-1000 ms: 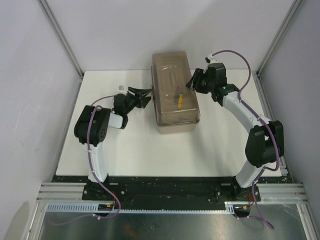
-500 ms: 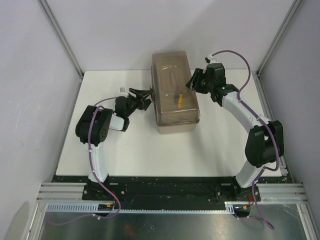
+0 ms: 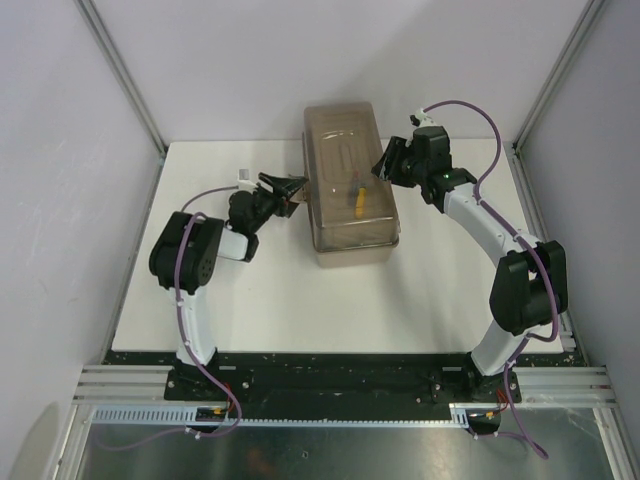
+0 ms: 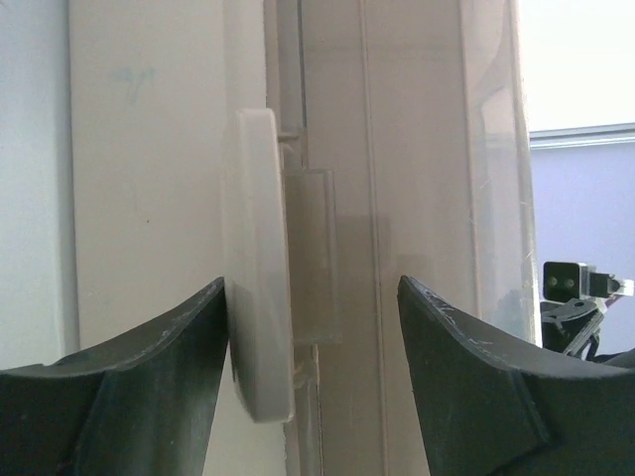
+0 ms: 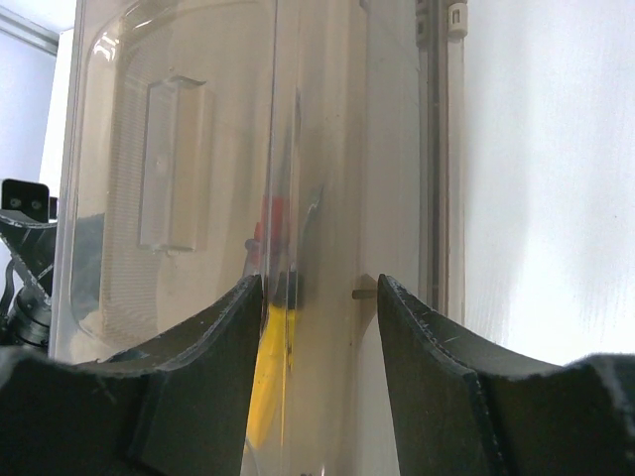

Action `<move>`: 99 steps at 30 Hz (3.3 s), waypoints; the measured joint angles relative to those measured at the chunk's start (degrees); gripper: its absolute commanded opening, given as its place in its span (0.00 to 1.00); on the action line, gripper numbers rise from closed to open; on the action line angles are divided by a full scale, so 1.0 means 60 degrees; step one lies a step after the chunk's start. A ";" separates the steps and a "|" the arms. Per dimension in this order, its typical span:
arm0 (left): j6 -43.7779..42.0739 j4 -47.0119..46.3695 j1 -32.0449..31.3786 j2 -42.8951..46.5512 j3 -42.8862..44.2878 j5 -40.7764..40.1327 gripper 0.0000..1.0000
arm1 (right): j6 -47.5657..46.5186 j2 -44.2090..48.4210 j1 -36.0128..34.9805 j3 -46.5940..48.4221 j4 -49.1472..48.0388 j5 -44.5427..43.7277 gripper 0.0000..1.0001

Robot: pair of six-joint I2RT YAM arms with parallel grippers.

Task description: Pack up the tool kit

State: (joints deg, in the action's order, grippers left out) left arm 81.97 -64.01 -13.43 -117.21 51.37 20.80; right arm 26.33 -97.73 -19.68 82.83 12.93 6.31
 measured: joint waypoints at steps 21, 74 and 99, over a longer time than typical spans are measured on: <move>-0.1457 0.1144 -0.0026 0.0987 -0.0280 -0.0091 0.69 | -0.0047 -0.0036 0.0000 0.0000 -0.0044 0.0000 0.53; -0.4415 0.5814 0.0321 0.2091 0.1133 -0.0342 0.84 | 0.0069 -0.0208 -0.0007 0.0000 -0.0313 -0.0113 0.53; -0.4794 0.9435 0.0448 0.0980 0.3289 -0.1738 0.65 | -0.0124 -0.0248 -0.0120 -0.0018 -0.0528 -0.0295 0.53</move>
State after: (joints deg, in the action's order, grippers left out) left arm 53.21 -7.40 -10.74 -111.33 71.11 10.37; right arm 25.58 -99.22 -20.40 82.72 9.76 4.54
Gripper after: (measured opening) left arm 0.656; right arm 0.529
